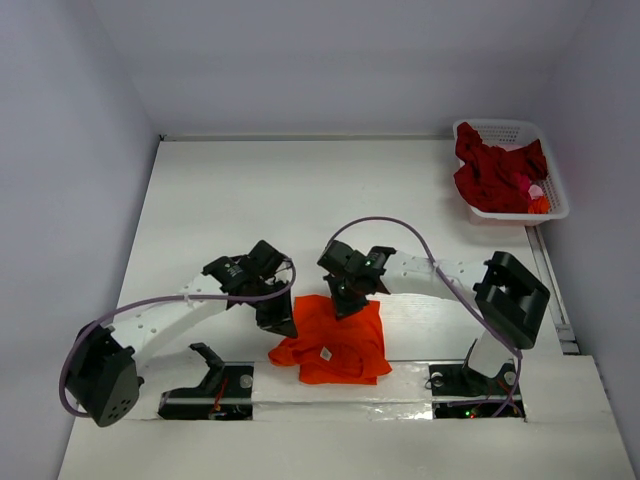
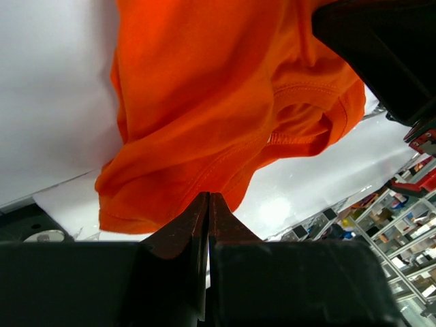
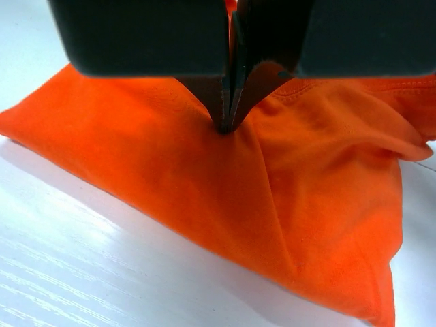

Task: Fold and stack the t-shirts
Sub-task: Fold the long partially folded tshirt into a neat square, then smooth out wrinkles on the folded tshirt

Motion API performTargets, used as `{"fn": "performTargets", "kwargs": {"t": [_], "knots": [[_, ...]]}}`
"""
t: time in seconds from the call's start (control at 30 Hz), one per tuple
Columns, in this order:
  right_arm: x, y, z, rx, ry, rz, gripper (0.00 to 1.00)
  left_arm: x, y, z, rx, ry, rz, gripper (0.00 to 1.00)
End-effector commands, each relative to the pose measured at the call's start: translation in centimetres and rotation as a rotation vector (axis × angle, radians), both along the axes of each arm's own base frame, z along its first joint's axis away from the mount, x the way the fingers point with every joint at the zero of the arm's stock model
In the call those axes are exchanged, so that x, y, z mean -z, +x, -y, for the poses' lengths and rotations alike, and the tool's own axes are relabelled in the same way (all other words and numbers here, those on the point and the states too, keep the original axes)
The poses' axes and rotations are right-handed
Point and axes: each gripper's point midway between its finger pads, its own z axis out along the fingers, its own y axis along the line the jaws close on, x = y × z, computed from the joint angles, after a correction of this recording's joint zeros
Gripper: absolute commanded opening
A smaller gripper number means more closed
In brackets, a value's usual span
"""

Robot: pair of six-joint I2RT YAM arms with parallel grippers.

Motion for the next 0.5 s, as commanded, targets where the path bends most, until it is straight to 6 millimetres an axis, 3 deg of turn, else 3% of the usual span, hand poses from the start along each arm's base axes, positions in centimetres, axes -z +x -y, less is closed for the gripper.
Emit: {"fn": "performTargets", "kwargs": {"t": [0.0,0.2,0.47], "knots": [[-0.1,0.1,-1.2,-0.014,0.043,0.003,0.0,0.5,0.2,0.9,-0.001,-0.001,0.019,0.0],[0.2,-0.1,-1.4,-0.018,0.045,-0.009,0.0,1.9,-1.4,1.5,0.047,0.033,-0.013,0.0],[0.4,0.1,-2.0,-0.02,0.049,-0.018,0.0,2.8,-4.1,-0.3,0.064,0.094,-0.054,0.0]]}}
